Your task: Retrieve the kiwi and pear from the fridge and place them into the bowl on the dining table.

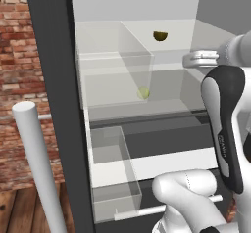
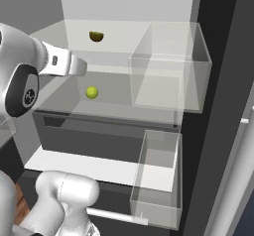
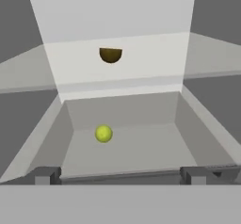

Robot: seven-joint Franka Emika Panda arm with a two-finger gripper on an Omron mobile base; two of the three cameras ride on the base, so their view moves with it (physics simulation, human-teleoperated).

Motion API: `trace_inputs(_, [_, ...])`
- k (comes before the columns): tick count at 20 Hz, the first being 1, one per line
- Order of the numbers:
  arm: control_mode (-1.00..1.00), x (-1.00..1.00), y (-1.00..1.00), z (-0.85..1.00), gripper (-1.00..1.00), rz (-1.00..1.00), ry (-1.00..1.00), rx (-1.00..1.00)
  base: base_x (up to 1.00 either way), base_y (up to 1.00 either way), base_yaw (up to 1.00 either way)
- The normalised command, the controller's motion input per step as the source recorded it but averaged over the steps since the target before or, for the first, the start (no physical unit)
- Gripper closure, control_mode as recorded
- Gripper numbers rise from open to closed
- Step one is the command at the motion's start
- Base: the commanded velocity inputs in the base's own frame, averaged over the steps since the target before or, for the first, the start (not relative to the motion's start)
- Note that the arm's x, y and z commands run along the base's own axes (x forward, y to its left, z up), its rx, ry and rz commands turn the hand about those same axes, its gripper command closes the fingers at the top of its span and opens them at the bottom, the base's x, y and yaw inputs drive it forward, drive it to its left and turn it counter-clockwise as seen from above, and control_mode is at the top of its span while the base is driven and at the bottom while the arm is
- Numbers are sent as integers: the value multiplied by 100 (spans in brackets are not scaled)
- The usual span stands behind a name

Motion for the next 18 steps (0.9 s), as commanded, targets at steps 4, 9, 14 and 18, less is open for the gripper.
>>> trace_inputs(4, [-100, 27, 0, 0, -100, 1, 0, 0, 0, 0, 0])
trace_inputs(9, [-100, 19, 4, 0, -100, 1, -10, 0, 0, 0, 0])
trace_inputs(14, [-100, 29, 0, 0, -100, 0, -18, 0, 0, 0, 0])
trace_inputs(18, [-100, 40, 0, 0, -100, 0, -6, 0, 0, 0, 0])
